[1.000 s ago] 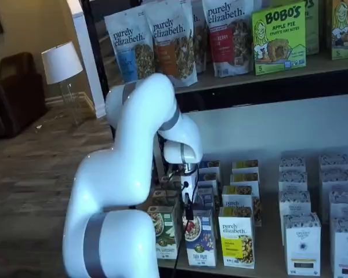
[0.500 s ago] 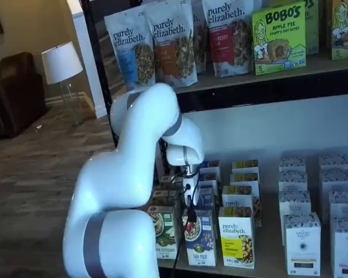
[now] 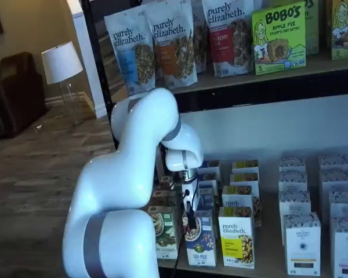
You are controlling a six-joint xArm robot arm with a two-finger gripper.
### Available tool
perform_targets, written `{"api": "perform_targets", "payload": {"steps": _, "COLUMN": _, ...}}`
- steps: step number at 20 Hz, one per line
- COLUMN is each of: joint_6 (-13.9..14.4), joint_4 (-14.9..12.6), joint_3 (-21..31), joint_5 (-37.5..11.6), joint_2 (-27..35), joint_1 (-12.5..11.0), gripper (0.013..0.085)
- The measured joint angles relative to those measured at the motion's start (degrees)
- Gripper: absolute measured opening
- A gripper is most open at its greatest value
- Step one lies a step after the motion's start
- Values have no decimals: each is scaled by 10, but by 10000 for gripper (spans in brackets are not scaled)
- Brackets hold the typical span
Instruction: Pick up the blue and white box that is on the bottom shelf, the second box from the left
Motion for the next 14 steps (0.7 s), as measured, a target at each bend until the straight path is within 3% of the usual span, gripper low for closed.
{"api": "perform_targets", "payload": {"steps": 4, "joint_6": 20, "joint_4": -20, "joint_3": 10, "joint_5": -12, "joint_2": 3, "joint_1": 3, "gripper": 850}}
{"api": "perform_targets", "payload": {"steps": 13, "joint_6": 17, "joint_4": -16, "joint_3": 24, "joint_5": -36, "joint_2": 5, "joint_1": 3, "gripper": 850}}
{"api": "perform_targets", "payload": {"steps": 14, "joint_6": 16, "joint_4": -16, "joint_3": 24, "joint_5": -37, "joint_2": 5, "joint_1": 3, "gripper": 810}}
